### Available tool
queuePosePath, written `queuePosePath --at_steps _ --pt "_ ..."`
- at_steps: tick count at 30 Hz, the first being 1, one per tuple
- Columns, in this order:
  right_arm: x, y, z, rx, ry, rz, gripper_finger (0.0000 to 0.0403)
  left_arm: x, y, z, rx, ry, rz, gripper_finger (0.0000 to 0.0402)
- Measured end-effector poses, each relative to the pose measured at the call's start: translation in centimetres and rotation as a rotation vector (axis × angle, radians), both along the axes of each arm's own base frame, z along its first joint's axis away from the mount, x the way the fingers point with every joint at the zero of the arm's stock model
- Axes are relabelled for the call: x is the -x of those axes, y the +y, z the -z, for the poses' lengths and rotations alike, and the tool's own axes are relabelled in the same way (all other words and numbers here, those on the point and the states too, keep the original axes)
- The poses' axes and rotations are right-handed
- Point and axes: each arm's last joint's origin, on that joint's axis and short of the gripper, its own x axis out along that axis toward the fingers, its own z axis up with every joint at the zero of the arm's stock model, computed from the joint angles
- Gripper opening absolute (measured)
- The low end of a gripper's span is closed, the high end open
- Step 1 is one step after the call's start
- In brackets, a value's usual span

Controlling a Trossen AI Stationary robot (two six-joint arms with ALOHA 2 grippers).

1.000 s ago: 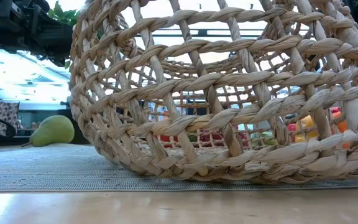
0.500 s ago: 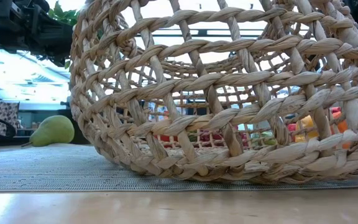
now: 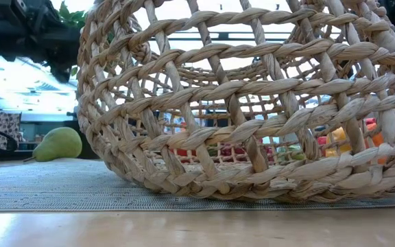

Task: Build produce basket
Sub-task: Put the green pear into the basket

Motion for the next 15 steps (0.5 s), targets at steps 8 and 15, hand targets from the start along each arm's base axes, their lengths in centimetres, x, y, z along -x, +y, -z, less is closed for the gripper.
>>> queuePosePath --at_steps 8,15 --pt "0.0 0.0 0.0 0.000 0.000 0.000 0.0312 0.6 0.2 -2.0 0.062 0.364 -0.047 0.0128" --pt "0.0 0.0 0.0 0.000 0.000 0.000 0.0312 -0.6 0.6 -4.5 0.018 0.704 -0.237 0.0120"
